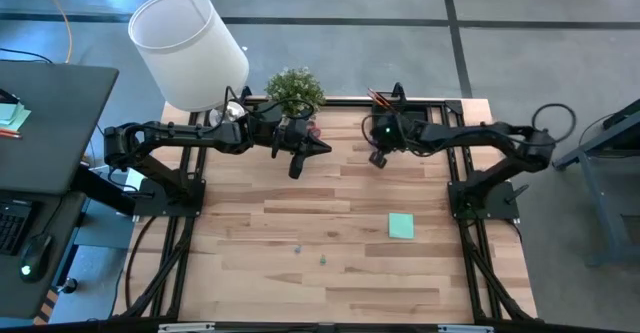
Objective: Pick and place office supplies into organizer
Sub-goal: Put the purple eraser in the black desk organizer
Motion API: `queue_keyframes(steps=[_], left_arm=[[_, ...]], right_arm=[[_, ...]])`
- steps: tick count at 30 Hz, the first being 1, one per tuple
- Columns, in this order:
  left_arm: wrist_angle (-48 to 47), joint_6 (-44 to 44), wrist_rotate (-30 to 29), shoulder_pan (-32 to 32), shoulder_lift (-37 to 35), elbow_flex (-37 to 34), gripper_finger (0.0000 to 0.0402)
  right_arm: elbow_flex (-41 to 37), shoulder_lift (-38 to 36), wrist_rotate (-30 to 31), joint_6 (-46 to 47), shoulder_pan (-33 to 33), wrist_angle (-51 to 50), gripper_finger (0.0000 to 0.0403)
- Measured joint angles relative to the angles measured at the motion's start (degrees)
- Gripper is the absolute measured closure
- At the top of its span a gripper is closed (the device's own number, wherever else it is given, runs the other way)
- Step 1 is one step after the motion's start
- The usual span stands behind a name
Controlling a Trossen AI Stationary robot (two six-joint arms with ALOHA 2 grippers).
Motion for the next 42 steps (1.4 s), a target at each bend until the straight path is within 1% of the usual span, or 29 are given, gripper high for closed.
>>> queue_keyframes(steps=[3, 6, 9, 12, 15, 22, 24, 26, 28, 31, 33, 40, 42], left_arm=[[0.0, 0.0, 0.0, 0.0, 0.0, 0.0, 0.0394], [0.0, 0.0, 0.0, 0.0, 0.0, 0.0, 0.0394], [0.0, -0.1, 0.0, 0.0, 0.0, 0.0, 0.0394], [0.0, -0.1, 0.1, 0.0, 0.0, 0.0, 0.0394], [0.0, -0.1, 0.1, 0.0, 0.0, 0.0, 0.0394], [-0.4, 0.0, 0.3, 0.0, 0.0, 0.0, 0.0394], [-0.4, 0.0, 0.3, 0.0, 0.0, 0.0, 0.0394], [-0.4, 0.0, 0.4, 0.0, 0.0, 0.0, 0.0394], [-0.2, 0.0, 0.4, 0.0, 0.0, 0.0, 0.0394], [0.4, 0.1, 0.4, 0.0, 0.0, 0.0, 0.0394], [0.5, 0.1, 0.4, 0.0, 0.0, 0.0, 0.0394], [0.0, 0.1, 0.4, 0.0, 0.0, 0.0, 0.0394], [-0.3, 0.1, 0.4, 0.0, 0.0, 0.0, 0.0394]], right_arm=[[0.6, -2.4, 0.5, -2.7, -2.5, -2.4, 0.0398], [0.8, -3.7, -1.1, -4.0, -5.3, -3.7, 0.039], [0.6, -3.8, -6.3, -3.6, -7.8, -4.9, 0.0388], [0.7, -1.7, -11.5, -1.7, -9.0, -5.2, 0.0382], [0.7, 1.6, -13.1, -1.8, -8.4, -5.2, 0.0358], [0.9, 8.8, -12.8, -1.7, -7.2, -3.6, 0.0274], [1.0, 9.8, -11.7, -1.5, -7.2, -3.3, 0.0259], [0.9, 9.8, -11.1, -1.6, -7.3, -3.8, 0.0253], [1.9, 9.6, -11.0, -1.8, -7.3, -5.4, 0.0254], [4.3, 9.9, -11.1, -1.8, -7.3, -9.6, 0.0271], [5.4, 9.9, -11.0, -1.9, -7.3, -11.9, 0.0288], [6.1, 9.9, -10.8, -0.8, -7.3, -13.2, 0.0358], [6.1, 9.8, -12.5, 1.2, -7.5, -13.8, 0.0367]])
